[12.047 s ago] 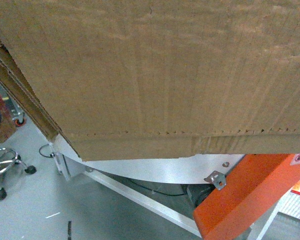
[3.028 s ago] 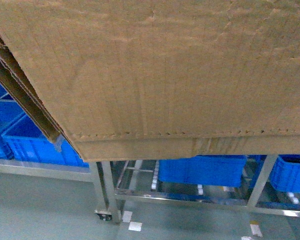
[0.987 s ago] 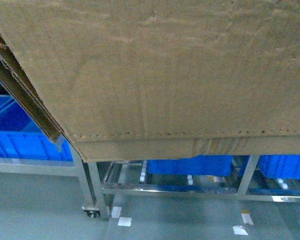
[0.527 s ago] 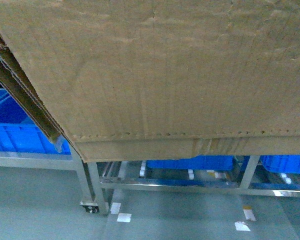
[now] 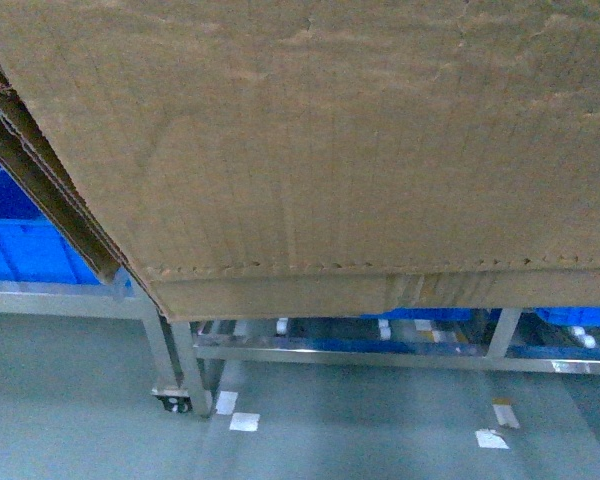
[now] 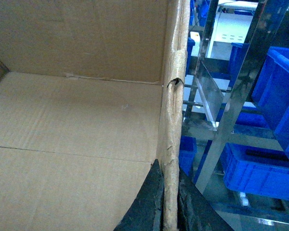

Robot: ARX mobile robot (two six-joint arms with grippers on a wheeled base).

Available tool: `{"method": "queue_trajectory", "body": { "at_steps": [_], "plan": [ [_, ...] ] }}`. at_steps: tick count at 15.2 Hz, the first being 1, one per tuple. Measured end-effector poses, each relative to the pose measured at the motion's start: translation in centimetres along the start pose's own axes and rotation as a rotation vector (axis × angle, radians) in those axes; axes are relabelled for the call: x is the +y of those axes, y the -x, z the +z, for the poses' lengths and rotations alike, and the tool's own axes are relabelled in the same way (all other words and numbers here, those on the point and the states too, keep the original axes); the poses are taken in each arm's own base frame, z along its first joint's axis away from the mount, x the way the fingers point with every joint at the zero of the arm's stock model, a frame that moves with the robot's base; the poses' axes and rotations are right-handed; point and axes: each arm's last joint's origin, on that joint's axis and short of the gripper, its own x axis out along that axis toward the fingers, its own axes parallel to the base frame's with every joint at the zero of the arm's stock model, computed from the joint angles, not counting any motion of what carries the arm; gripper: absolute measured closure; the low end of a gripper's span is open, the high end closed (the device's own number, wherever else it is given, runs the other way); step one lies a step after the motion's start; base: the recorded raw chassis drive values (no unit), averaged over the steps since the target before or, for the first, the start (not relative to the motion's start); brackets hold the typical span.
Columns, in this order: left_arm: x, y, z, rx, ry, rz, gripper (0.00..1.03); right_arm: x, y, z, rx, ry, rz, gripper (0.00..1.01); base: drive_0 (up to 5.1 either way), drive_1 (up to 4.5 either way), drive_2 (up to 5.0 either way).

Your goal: Sort boxes to right shelf from conveyor

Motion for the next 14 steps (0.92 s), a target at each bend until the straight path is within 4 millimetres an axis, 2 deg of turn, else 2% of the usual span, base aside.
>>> {"method": "queue_trajectory", "body": {
  "at_steps": [14],
  "plan": [
    [0.03, -0.04, -0.03, 0.003, 0.001, 0.0, 0.99, 0.0, -0.02, -0.05, 0.004, 0.0, 0.0, 0.98, 0.0, 4.27, -4.3]
  ]
}}
